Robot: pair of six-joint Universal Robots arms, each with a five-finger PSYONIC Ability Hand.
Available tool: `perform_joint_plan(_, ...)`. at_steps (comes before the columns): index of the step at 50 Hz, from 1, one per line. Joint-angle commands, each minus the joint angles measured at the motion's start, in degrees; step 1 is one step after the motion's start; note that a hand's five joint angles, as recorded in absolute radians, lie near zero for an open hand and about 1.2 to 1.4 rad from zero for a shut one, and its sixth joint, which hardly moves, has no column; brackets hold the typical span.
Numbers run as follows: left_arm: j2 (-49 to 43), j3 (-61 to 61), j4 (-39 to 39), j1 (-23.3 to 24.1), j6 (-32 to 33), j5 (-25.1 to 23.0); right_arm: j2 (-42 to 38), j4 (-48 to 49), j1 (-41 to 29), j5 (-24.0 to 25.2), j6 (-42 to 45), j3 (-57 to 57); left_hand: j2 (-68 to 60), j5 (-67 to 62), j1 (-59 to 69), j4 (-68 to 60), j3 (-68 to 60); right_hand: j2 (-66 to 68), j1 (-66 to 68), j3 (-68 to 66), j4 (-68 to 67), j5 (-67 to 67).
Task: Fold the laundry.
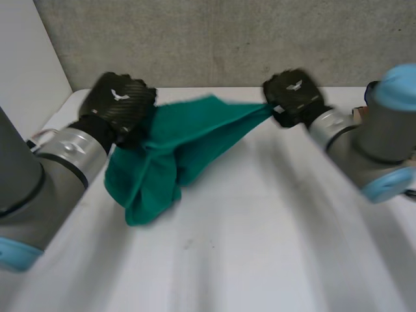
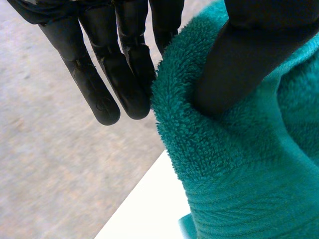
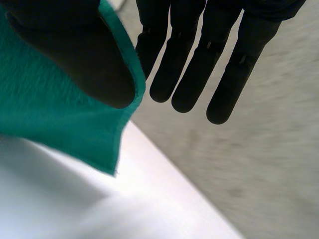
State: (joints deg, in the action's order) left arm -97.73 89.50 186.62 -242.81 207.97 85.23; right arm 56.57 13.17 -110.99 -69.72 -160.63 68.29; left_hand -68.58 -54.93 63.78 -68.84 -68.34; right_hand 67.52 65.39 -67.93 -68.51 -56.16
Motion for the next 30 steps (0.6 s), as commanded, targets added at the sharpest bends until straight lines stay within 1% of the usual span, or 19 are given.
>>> perform_joint_plan(1, -0.5, -1.3, 0.1, -5.4, -0.2, -0.7, 15.3, -11.3, 5.8, -0.1, 12.4, 6.8, -11.4, -15.1, 16.2, -11.2, -11.7, 12.5, 14.6, -12.1, -11.5, -13.8)
perform_joint_plan(4, -1.7, -1.3, 0.2, -6.0, -0.2, -1.5, 17.4, -15.4, 5.0, 0.3, 13.0, 7.9, -11.4, -15.1, 16.2, -11.2, -11.7, 12.5, 14.6, -12.1, -11.5, -13.8)
perform_joint_plan(6, -4.6, -1.7, 0.3, -6.2, -0.3, -2.8, 18.8, -18.3, 3.5, 0.4, 12.7, 9.0, -11.4, -15.1, 16.2, -11.2, -11.7, 12.5, 14.6, -12.1, -11.5, -13.8)
perform_joint_plan(9, -8.6, -2.8, 0.3, -6.4, -0.3, -3.9, 19.0, -19.0, 0.6, -0.3, 12.4, 10.5, -11.4, -15.1, 16.2, -11.2, -11.7, 12.5, 14.6, -12.1, -11.5, -13.8)
perform_joint_plan(11, -11.2, -3.4, 0.3, -6.5, -0.3, -4.2, 18.7, -18.5, -1.0, -0.6, 12.4, 11.2, -9.3, -12.9, 14.1, -9.0, -9.5, 12.5, 14.6, -12.1, -11.5, -13.8)
perform_joint_plan(15, -17.5, -5.6, 0.8, -6.5, 0.0, -4.1, 10.8, -17.4, -3.8, -3.0, 12.5, 11.2, -3.7, -7.4, 8.5, -3.5, -4.0, 12.5, 14.6, -12.1, -11.5, -13.8)
perform_joint_plan(16, -18.9, -6.3, 1.0, -6.4, 0.0, -3.9, 6.7, -17.1, -4.5, -4.8, 12.9, 10.7, -3.7, -7.4, 8.5, -3.4, -3.9, 12.5, 14.6, -12.1, -11.5, -13.8)
perform_joint_plan(17, -21.1, -7.5, 1.1, -6.4, 0.0, -3.7, 5.0, -17.0, -4.9, -5.7, 13.1, 10.3, -3.4, -7.0, 8.2, -3.1, -3.6, 12.5, 14.6, -12.1, -11.5, -13.8)
perform_joint_plan(19, -22.5, -8.3, 1.2, -6.4, 0.0, -3.6, 2.5, -17.0, -5.8, -7.9, 12.9, 9.0, -2.0, -5.7, 6.8, -1.8, -2.3, 12.5, 14.6, -12.1, -11.5, -13.8)
perform_joint_plan(20, -22.9, -8.5, 1.1, -6.5, 0.0, -3.5, 0.7, -17.0, -5.9, -10.2, 12.5, 7.7, -1.4, -5.0, 6.2, -1.1, -1.6, 4.5, 6.7, -4.1, -3.6, -5.9)
perform_joint_plan(21, -23.4, -8.6, 1.1, -6.4, 0.0, -3.4, 0.3, -17.1, -5.9, -11.3, 12.4, 7.4, 1.0, -2.7, 3.8, 1.2, 0.7, -11.5, -9.4, 11.9, 12.5, 10.2)
perform_joint_plan(23, -23.5, -8.4, 1.1, -6.3, 0.0, -3.4, -0.1, -17.4, -5.7, -13.4, 10.9, 7.4, 5.5, 1.9, -0.7, 5.8, 5.3, -37.1, -35.0, 37.5, 38.1, 35.8)
perform_joint_plan(25, -22.5, -7.5, 1.0, -6.3, 0.0, -3.3, -0.2, -17.6, -5.4, -13.9, 9.1, 7.6, 15.4, 11.8, -10.6, 15.7, 15.2, -40.4, -38.3, 40.8, 41.4, 39.1)
perform_joint_plan(26, -21.9, -7.2, 0.8, -6.4, 0.0, -3.2, -0.2, -17.6, -4.9, -14.0, 7.9, 7.8, 17.6, 14.0, -12.8, 17.9, 17.4, -43.8, -41.7, 44.2, 44.8, 42.4)
perform_joint_plan(27, -21.0, -6.9, 0.6, -6.4, 0.0, -3.3, 0.3, -17.7, -3.6, -13.9, 4.9, 8.4, 19.3, 15.7, -14.5, 19.6, 19.1, -49.1, -47.0, 49.6, 50.1, 47.8)
perform_joint_plan(30, -16.9, -4.5, 0.7, -7.3, -0.1, -3.3, 1.4, -17.7, -2.4, -13.8, -0.1, 9.3, 30.2, 26.6, -25.4, 30.5, 30.0, -49.7, -47.6, 50.1, 50.7, 48.3)
